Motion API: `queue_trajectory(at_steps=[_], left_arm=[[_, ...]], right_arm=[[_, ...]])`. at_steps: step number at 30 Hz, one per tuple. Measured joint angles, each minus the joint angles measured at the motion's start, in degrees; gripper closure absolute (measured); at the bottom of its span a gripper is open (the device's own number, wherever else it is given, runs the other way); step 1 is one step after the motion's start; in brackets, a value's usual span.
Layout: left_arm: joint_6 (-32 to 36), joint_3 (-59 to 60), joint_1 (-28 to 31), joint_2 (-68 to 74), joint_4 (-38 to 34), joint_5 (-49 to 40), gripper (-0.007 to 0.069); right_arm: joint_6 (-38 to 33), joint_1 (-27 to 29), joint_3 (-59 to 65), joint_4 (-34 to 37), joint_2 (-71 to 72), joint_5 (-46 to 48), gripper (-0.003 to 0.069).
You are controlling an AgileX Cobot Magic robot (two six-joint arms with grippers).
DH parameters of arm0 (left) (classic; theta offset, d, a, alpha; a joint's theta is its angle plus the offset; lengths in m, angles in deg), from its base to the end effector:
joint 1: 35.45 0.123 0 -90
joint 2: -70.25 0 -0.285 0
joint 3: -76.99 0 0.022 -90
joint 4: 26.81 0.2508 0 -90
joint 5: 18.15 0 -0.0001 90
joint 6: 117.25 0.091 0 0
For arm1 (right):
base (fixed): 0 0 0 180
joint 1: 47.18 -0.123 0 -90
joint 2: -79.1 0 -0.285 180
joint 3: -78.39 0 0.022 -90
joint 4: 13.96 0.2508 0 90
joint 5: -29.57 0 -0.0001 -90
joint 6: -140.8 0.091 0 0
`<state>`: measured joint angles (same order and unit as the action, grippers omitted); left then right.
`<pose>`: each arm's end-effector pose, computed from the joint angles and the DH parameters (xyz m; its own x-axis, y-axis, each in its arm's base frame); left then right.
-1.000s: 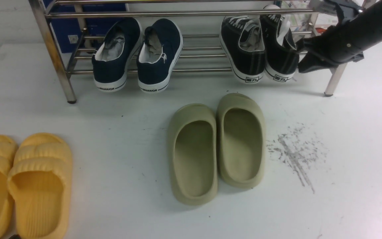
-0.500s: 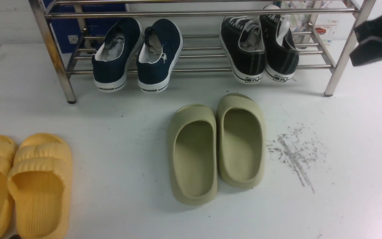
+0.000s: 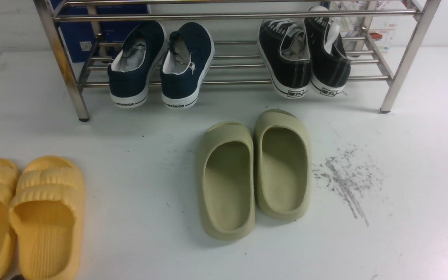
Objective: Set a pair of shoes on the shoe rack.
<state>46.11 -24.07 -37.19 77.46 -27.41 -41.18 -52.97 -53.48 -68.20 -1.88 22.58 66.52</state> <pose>0.0519 -0.0020 0.1676 -0.3238 -0.2859 -0.9019 -0.0644 0.9577 -0.2805 0.1640 0.0296 0.3295 -0.5716 -0.1338 -0.8095 -0.2508 0.9679 0.0171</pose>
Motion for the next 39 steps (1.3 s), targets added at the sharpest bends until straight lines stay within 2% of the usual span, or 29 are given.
queue_trajectory(at_steps=[15, 24, 26, 30, 31, 35, 38, 39], left_arm=[[0.0, 0.0, 0.0, 0.0, 0.0, 0.0, 0.0386], [0.0, 0.0, 0.0, 0.0, 0.0, -0.1, 0.0386], [0.0, 0.0, 0.0, 0.0, 0.0, -0.1, 0.0386], [0.0, 0.0, 0.0, 0.0, 0.0, -0.1, 0.0386], [0.0, 0.0, 0.0, 0.0, 0.0, -0.1, 0.0386], [0.0, 0.0, 0.0, 0.0, 0.0, -0.1, 0.0386], [0.0, 0.0, 0.0, 0.0, 0.0, -0.1, 0.0386], [0.0, 0.0, 0.0, 0.0, 0.0, -0.1, 0.0386]], right_arm=[[0.0, 0.0, 3.0, -0.2, 5.3, 9.3, 0.0662], [-5.5, 0.5, 3.6, -12.1, 8.9, 6.7, 0.0656], [-4.5, 1.3, 4.3, -12.7, 11.4, 4.6, 0.0655], [5.2, 5.2, 13.9, -12.8, 22.0, -6.5, 0.0654], [5.6, 5.4, 14.5, -12.8, 22.9, -7.0, 0.0654], [13.8, 7.6, 28.9, -13.2, 32.9, -15.4, 0.065], [15.2, 8.0, 35.6, -15.0, 38.7, -17.4, 0.065], [15.5, 8.0, 41.1, -16.4, 44.8, -17.9, 0.0648]])
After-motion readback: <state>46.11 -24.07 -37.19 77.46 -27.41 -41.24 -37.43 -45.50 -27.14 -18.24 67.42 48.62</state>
